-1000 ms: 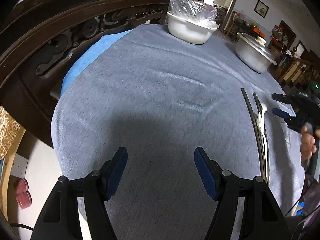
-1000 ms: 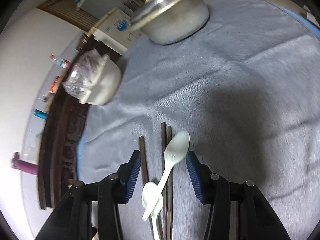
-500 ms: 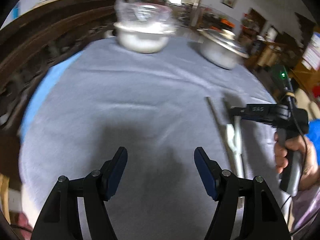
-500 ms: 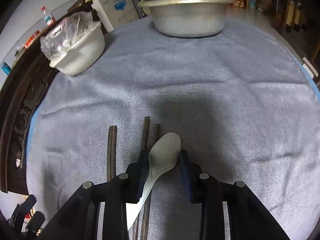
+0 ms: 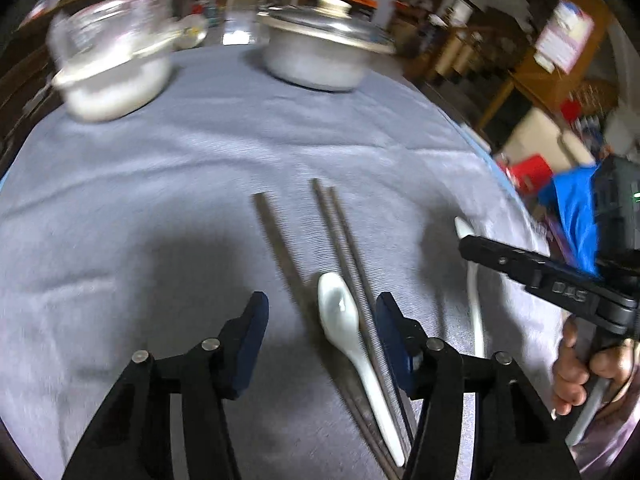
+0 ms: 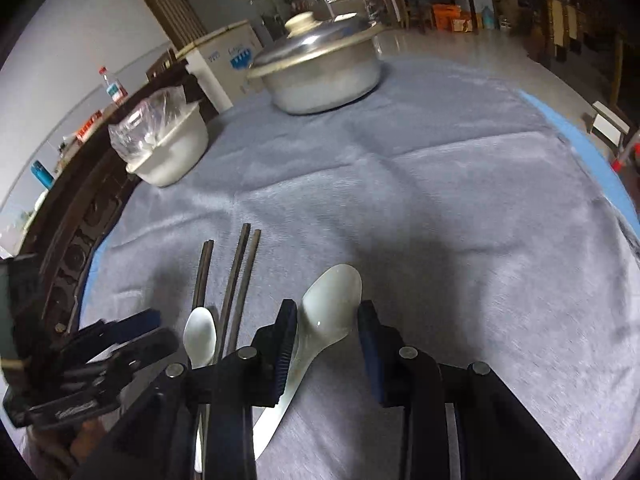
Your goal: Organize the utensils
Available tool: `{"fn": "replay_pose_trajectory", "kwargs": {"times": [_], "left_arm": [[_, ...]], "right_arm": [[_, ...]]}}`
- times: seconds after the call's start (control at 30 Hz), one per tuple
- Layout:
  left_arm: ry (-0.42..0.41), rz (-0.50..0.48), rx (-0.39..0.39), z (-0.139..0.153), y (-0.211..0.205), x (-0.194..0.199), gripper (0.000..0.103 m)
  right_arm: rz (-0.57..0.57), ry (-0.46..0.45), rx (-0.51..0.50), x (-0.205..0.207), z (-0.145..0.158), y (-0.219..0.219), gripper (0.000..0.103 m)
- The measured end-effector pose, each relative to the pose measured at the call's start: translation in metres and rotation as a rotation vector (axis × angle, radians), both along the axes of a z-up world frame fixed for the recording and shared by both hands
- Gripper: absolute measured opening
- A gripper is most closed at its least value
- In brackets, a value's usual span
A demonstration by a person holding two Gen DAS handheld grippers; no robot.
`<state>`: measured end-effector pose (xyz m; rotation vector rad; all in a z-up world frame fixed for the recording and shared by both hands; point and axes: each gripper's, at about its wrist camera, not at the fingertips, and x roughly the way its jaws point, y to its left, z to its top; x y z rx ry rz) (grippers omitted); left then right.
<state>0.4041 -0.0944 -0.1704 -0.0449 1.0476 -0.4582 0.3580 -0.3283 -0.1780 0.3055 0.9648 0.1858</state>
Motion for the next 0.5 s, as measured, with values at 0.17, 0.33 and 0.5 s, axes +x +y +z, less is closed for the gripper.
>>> {"fn": "replay_pose_trajectory", "kwargs": {"times": [0.17, 0.33, 0.5], "left_arm": [[0.056, -0.061, 0.02, -0.014, -0.016, 0.012, 0.036], [0.085, -0.08, 0.002, -0.018, -0.019, 0.017, 0.009], [0.045, -0.085, 0.023, -0.016, -0.019, 0.005, 0.004]], "right_arm": [[-0.027, -0.028, 0.043, -0.022, 0.004, -0.017, 0.033], [-0.05, -0.031, 0.083, -0.036, 0.003, -0.026, 0.033], [-0.065, -0.04, 0.096, -0.047, 0.003, -0.03, 0.033]]}}
